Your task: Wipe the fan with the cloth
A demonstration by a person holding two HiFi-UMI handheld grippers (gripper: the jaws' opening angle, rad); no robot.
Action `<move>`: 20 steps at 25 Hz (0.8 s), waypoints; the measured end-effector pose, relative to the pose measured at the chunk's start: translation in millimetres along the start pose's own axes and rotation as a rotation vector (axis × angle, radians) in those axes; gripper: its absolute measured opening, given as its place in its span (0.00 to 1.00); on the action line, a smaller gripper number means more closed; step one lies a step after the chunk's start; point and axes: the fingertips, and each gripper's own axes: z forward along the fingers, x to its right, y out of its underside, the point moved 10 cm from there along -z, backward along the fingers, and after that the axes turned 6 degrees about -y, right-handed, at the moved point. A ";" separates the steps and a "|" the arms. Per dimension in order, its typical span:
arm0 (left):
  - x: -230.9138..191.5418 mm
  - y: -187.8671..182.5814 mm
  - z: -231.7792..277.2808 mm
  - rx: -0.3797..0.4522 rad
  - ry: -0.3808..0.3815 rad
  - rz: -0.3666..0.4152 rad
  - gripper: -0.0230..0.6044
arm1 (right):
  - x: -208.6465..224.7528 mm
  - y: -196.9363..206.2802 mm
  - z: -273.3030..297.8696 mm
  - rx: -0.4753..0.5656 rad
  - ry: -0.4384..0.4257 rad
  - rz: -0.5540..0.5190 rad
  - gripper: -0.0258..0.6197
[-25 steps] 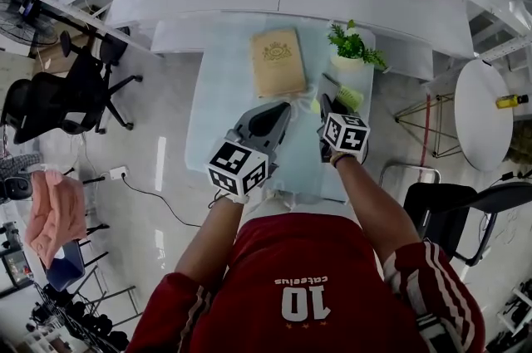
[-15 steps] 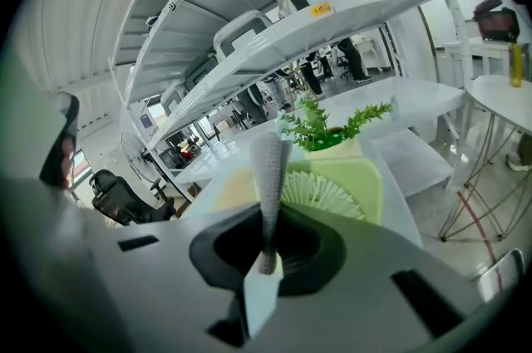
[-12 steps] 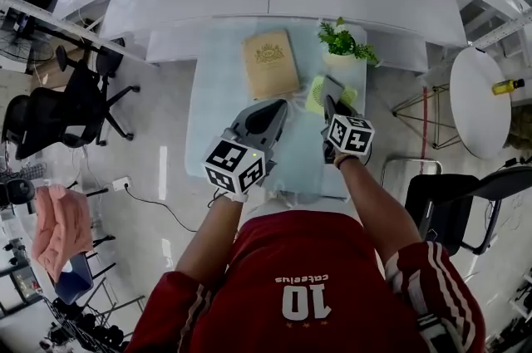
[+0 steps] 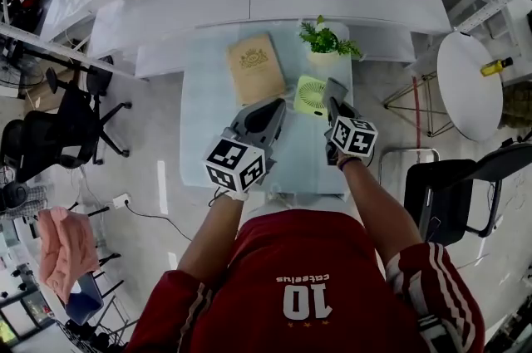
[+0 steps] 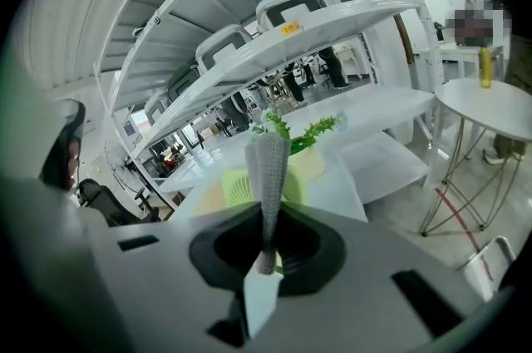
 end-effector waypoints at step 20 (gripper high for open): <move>3.0 17.5 11.0 -0.035 0.059 -0.031 0.04 | 19.2 18.8 -45.1 0.028 0.121 0.056 0.07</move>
